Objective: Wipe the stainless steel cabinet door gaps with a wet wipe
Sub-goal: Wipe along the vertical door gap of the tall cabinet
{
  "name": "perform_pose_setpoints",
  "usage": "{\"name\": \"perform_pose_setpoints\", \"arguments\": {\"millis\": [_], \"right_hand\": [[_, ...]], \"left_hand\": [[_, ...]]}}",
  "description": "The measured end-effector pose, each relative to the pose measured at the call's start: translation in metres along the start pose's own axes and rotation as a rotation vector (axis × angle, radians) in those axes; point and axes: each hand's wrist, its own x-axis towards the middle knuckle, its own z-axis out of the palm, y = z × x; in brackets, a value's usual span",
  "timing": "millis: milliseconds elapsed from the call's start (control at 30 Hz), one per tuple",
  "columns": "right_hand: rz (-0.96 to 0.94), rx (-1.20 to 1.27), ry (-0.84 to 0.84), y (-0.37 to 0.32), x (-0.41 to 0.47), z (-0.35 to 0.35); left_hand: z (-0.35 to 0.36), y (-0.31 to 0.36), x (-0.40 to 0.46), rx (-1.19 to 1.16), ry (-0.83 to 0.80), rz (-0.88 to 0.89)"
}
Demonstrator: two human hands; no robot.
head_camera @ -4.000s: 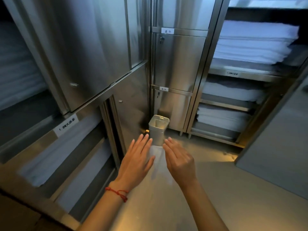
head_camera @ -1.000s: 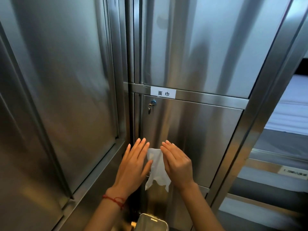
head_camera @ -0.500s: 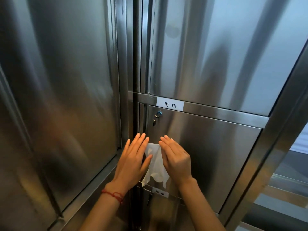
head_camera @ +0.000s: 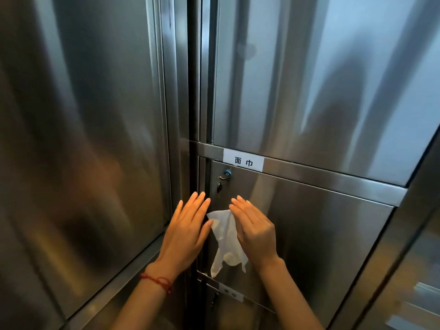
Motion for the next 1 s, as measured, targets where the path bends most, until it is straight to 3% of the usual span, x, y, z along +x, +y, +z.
{"name": "perform_pose_setpoints", "arguments": {"millis": [367,1000], "right_hand": [[0.001,0.022,0.004,0.016,0.010,0.004],[-0.050,0.031,0.047,-0.012,0.027,0.020]], "left_hand": [[0.006,-0.001,0.022,0.063,0.074,0.078],[0.007,-0.017,0.025,-0.154,0.001,0.076]]}}
